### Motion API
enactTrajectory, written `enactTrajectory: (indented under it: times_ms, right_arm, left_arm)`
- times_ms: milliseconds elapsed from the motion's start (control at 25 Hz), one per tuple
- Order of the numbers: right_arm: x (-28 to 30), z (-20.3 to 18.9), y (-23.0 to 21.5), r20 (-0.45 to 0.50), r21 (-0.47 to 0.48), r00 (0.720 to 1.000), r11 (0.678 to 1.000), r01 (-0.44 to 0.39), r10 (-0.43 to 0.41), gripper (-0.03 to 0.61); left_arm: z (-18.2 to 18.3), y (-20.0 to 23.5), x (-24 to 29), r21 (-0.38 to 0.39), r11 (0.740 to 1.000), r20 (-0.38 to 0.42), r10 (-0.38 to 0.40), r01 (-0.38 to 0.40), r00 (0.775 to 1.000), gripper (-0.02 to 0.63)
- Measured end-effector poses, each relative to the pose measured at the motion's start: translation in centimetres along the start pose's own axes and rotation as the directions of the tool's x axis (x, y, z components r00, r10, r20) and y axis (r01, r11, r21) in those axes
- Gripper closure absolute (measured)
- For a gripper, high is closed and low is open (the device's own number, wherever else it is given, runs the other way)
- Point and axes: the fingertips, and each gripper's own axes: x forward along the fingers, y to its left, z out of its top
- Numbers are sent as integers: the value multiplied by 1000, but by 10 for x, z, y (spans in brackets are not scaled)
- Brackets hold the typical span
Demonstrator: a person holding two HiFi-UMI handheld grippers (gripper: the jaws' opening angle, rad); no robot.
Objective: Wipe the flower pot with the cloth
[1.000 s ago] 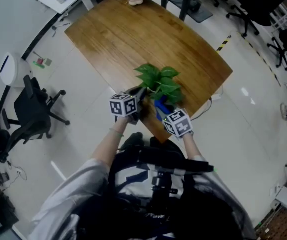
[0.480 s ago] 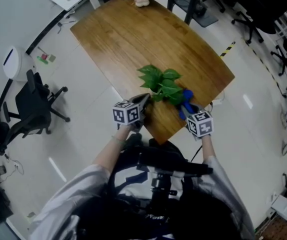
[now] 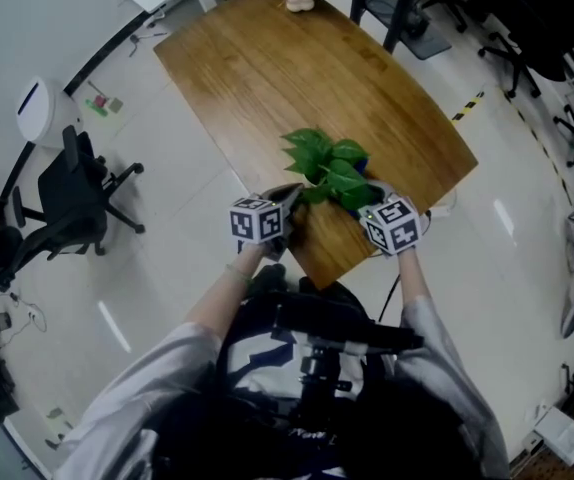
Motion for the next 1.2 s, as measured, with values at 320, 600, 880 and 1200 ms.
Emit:
enactTrajectory:
  times_ms: [320,600,880,1200]
  right_arm:
    - [21,-14,37,-33,22,998,998,-52,53,514]
    - [34,-26,67,-59,51,994,995,-90,93,514]
    - [41,-31,77,-73,61,991,992,-108,112,514]
    - [8,-30,21,-100,22,995,1000,-2,4,514]
  left_arm:
    - [7,12,-1,-19,999,19,28,-28,999,606]
    - [14,23,-5,-38,998,29,47,-46,998,606]
    - [21,30,-6,-75,996,57,57,-53,997,606]
    - [12,16,-19,-99,995,94,42,-33,995,606]
